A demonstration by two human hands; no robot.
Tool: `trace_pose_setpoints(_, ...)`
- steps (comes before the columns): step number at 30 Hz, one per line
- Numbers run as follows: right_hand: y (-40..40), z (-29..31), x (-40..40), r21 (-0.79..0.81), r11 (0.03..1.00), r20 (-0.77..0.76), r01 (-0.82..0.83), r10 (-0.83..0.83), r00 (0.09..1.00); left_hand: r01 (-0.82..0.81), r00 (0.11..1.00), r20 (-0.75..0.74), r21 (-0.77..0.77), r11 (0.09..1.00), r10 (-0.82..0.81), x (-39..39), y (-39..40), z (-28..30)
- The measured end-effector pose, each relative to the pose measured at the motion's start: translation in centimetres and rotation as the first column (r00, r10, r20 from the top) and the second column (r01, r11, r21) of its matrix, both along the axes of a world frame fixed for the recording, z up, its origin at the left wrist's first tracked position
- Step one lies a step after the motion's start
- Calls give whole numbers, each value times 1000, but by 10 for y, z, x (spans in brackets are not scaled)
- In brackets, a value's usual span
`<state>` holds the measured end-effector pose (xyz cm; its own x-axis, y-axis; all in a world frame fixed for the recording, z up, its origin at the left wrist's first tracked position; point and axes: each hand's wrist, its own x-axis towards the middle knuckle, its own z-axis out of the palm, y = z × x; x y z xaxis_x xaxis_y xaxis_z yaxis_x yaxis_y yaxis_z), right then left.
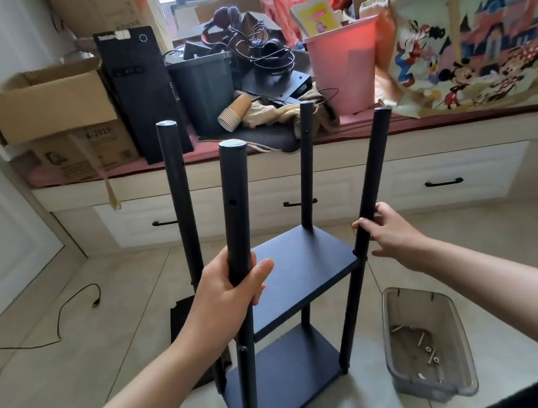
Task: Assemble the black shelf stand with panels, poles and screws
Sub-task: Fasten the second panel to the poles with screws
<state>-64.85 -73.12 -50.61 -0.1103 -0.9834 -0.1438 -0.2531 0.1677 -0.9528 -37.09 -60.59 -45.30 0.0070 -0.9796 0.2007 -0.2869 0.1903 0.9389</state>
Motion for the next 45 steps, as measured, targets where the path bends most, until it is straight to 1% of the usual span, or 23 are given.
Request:
trace_pose_setpoints(2,4,2,-3,-21,1000,56,3,-1,998,-19,1000,1,-7,1000,19,3,-9,2)
trace_pose_setpoints(3,6,4,-5,-37,999,58,0,2,998,-31,1000,3,-10,999,31,4,-14,2)
trace_pose_setpoints(7,16,13,-13,-108,994,13,24,-23,1000,-69,997,37,-13,998,69,10,-34,2)
trace_pose_setpoints(15,42,19,-20,-137,990,-8,45,-46,999,-165,983,88,25,986,162,18,-62,-13)
trace_pose_setpoints(24,61,11,-24,-138,990,-30,-5,1,1000,-163,981,120,62,985,155,23,-81,-14)
trace_pose_setpoints(31,63,9,-12,-161,987,-41,28,-35,999,-183,973,155,56,981,173,29,-86,-16)
trace_pose_setpoints(38,66,6,-8,-136,988,-29,69,-73,997,-190,944,286,59,980,166,33,-80,-19)
trace_pose_setpoints(45,64,13,-14,-12,995,-4,100,-100,995,-214,934,308,66,975,184,36,-74,-19)
